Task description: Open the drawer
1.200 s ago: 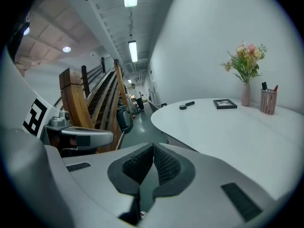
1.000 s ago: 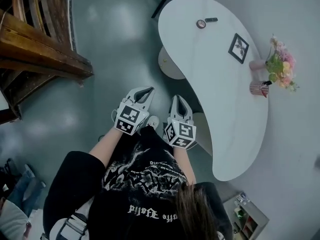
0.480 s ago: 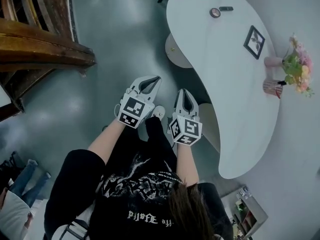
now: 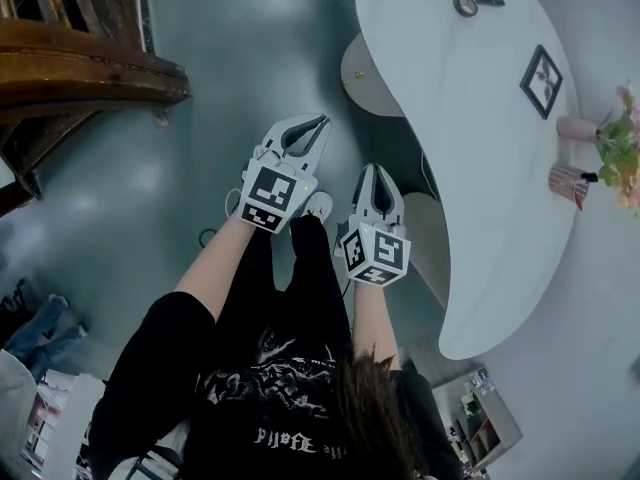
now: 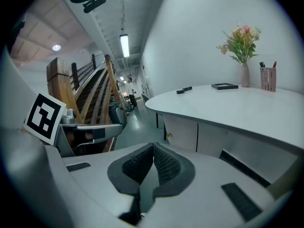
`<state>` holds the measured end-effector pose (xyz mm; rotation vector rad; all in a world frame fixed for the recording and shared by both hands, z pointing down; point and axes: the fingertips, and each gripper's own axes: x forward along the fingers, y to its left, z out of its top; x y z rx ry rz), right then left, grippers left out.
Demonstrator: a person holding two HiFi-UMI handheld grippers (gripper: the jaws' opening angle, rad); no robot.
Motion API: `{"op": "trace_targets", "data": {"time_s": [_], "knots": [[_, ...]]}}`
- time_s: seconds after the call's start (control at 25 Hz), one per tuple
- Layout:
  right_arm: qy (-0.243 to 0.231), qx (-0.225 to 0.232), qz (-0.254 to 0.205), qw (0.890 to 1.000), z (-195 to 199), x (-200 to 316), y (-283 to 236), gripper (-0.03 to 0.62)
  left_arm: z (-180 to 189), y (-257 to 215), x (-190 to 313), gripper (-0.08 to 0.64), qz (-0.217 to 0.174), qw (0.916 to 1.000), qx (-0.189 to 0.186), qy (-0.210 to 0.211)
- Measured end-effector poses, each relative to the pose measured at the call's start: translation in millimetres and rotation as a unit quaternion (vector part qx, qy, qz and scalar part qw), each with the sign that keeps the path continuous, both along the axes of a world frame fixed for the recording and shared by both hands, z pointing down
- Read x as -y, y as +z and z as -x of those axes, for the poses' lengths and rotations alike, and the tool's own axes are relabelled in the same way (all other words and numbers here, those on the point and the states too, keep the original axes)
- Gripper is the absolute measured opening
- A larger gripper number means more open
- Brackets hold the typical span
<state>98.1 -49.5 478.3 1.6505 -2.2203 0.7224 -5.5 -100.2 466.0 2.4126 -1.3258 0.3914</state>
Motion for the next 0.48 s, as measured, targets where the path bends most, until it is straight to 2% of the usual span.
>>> {"op": "trace_targets", "data": {"time_s": [0.2,0.48], "knots": [[0.016,-0.005,-0.006,1.0,5.6,14.9,20.1,0.026,-5.5,27.2,4.9,0.025,0.001,0.9998,-0.007,0.016],[0.013,-0.007,-0.018,1.0,13.8,32.4,40.7,0.026,-12.7,54.3,27.2,0.026,-0.015,0.9993,-0.013,0.031]]}}
